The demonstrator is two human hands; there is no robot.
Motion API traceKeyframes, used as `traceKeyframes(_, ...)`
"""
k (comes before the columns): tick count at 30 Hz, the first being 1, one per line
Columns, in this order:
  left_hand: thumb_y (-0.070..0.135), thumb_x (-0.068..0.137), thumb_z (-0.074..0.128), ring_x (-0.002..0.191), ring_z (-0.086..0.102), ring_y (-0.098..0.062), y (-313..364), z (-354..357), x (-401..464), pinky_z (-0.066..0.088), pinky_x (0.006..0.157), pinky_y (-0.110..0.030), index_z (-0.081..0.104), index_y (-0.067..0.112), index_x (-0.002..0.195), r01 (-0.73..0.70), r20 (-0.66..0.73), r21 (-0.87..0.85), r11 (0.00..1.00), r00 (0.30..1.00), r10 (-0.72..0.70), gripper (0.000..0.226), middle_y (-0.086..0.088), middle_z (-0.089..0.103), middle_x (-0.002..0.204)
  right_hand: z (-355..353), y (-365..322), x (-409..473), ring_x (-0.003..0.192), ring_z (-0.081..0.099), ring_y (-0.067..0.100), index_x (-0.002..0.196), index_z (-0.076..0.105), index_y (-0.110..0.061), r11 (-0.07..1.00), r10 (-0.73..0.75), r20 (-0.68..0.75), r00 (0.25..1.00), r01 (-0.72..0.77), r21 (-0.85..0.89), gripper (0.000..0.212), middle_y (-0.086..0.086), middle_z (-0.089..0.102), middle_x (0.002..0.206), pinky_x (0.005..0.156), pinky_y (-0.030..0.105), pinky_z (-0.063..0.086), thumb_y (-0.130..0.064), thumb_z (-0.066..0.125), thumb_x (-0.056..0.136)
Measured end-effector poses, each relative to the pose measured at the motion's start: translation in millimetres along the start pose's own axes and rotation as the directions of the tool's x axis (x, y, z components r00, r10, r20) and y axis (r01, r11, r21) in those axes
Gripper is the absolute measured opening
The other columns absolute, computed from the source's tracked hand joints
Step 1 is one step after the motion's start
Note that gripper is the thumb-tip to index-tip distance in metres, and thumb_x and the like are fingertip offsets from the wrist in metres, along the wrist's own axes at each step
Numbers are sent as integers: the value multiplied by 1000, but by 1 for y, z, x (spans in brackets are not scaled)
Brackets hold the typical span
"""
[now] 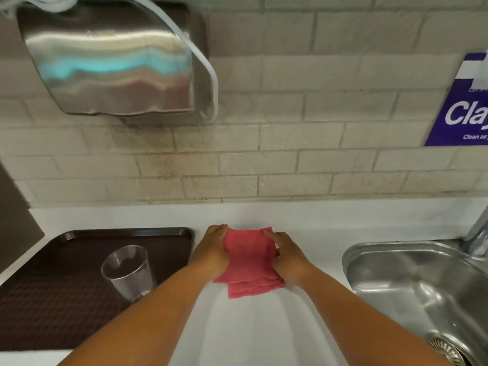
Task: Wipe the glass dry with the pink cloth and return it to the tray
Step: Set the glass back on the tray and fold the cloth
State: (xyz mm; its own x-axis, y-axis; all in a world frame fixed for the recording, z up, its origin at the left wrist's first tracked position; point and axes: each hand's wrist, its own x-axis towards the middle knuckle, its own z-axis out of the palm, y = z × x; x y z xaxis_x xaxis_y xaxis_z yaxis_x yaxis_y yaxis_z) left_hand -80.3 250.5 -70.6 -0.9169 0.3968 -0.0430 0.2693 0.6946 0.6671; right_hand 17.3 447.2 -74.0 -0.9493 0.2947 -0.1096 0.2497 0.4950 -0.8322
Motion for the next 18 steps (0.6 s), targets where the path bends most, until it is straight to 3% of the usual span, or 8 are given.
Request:
traceKeyframes(2, -1, 93, 46, 147, 44, -22, -7, 8, 11, 26, 103, -16, 30, 21, 165, 27, 5, 50, 998, 1000, -28, 77, 5, 25, 170, 6, 7, 9, 128, 59, 26, 156, 46, -28, 999, 6, 18, 1000, -5, -49, 55, 2, 52, 146, 111, 40, 50, -10, 43, 104)
traceKeyframes(6, -5, 91, 40, 148, 43, -22, -12, 19, 24, 33, 114, -24, 25, 21, 166, 19, 20, 98, 995, 1000, -21, 80, 7, 18, 172, 9, 10, 23, 138, 50, 26, 162, 39, -28, 984, -20, 30, 999, 25, -179, 78, 1, 40, 159, 109, 26, 40, 6, 45, 92)
traceKeyframes(12, -5, 91, 44, 148, 43, -27, -6, 23, 45, 35, 121, -37, 27, 16, 165, -3, -15, 125, 992, 1000, 5, 79, 1, 20, 172, 7, 8, 38, 147, 43, 28, 168, 23, -21, 975, -19, 53, 998, 31, -221, 85, 4, 26, 168, 117, 28, 38, 7, 50, 92)
traceKeyframes(18, -6, 93, 47, 150, 40, -27, -3, 26, 45, 24, 119, -22, 38, 7, 160, 21, -86, -48, 999, 996, -25, 69, -11, 31, 166, 4, 14, 43, 144, 45, 28, 168, 22, -20, 974, -19, 58, 998, 32, -223, 83, 2, 24, 169, 106, 20, 36, 3, 51, 93)
